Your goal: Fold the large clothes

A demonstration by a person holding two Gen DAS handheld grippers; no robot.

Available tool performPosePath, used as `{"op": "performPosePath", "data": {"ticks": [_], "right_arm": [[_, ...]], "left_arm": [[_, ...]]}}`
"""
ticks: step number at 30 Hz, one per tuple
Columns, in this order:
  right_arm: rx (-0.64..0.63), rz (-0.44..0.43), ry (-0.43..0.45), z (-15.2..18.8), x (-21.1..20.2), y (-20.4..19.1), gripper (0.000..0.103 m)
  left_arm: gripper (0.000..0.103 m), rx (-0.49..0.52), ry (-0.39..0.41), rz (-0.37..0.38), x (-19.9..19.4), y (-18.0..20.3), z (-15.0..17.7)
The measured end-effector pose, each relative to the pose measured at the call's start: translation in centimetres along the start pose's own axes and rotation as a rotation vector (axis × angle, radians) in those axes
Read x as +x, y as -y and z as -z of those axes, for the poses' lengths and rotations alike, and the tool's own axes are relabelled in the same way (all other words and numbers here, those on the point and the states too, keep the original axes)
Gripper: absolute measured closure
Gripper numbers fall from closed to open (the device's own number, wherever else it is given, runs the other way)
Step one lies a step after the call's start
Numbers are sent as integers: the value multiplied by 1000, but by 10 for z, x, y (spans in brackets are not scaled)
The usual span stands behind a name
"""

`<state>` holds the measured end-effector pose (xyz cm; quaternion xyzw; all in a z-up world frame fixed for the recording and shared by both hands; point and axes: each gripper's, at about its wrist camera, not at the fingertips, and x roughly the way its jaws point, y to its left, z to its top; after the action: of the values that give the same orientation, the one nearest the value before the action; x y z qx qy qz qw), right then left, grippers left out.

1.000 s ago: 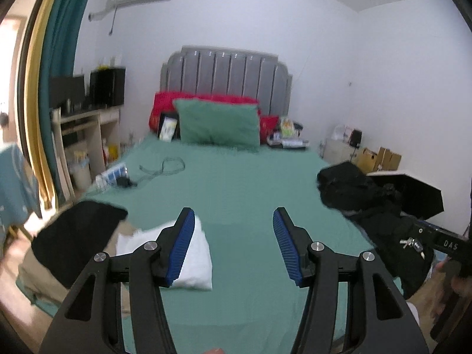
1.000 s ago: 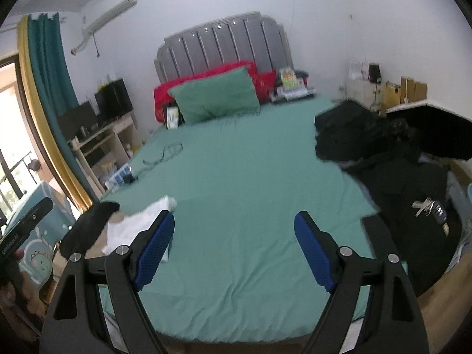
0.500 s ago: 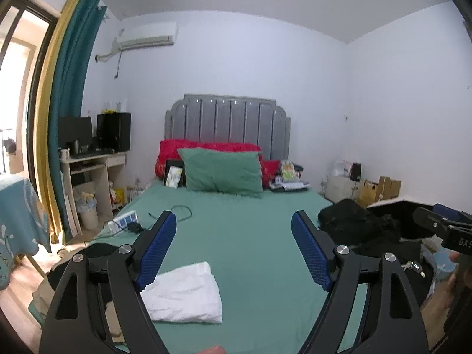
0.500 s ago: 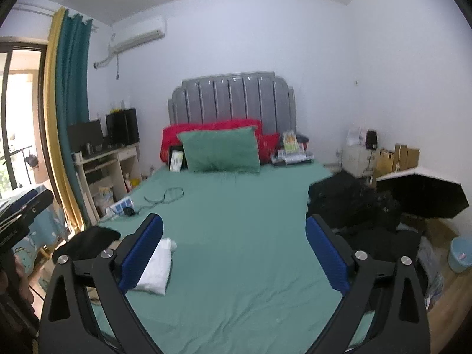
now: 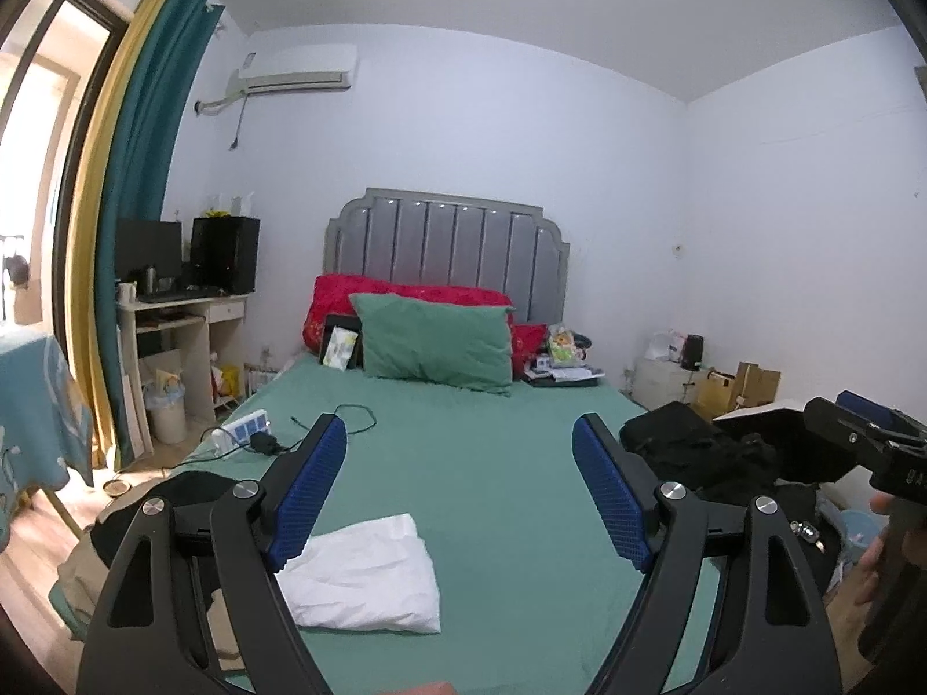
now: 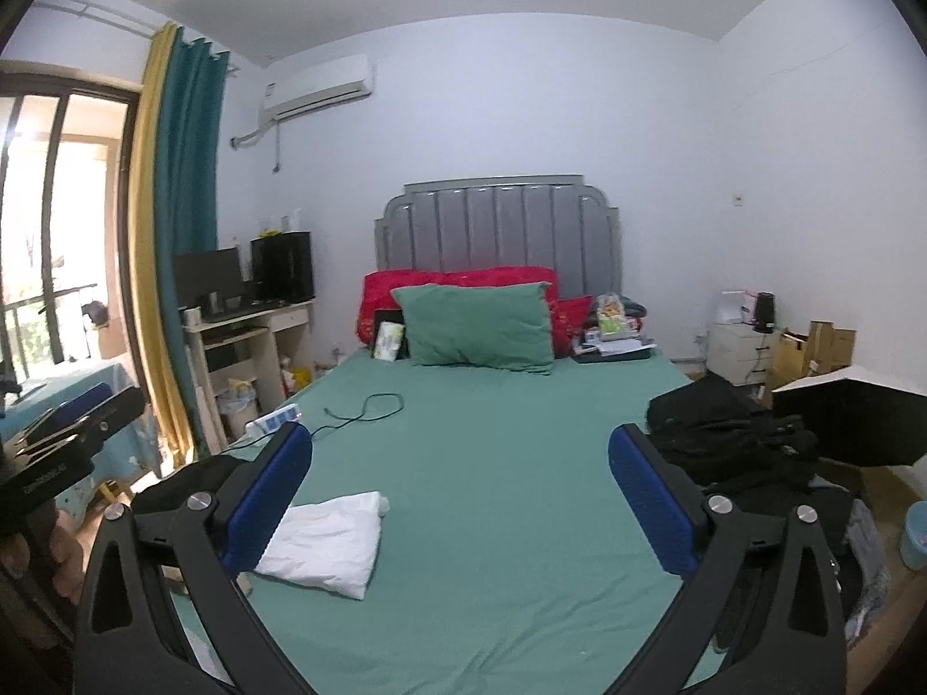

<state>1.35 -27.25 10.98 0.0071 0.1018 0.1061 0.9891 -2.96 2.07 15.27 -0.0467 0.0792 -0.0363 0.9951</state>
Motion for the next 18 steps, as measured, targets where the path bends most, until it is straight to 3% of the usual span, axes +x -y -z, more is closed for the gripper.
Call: {"op": "performPosePath", "data": {"ticks": [18], "right_arm": [[-19,-31,-108,27,33,-11,2]], "left_arm": [[20,-7,-69,-20,28,-19,16]]}}
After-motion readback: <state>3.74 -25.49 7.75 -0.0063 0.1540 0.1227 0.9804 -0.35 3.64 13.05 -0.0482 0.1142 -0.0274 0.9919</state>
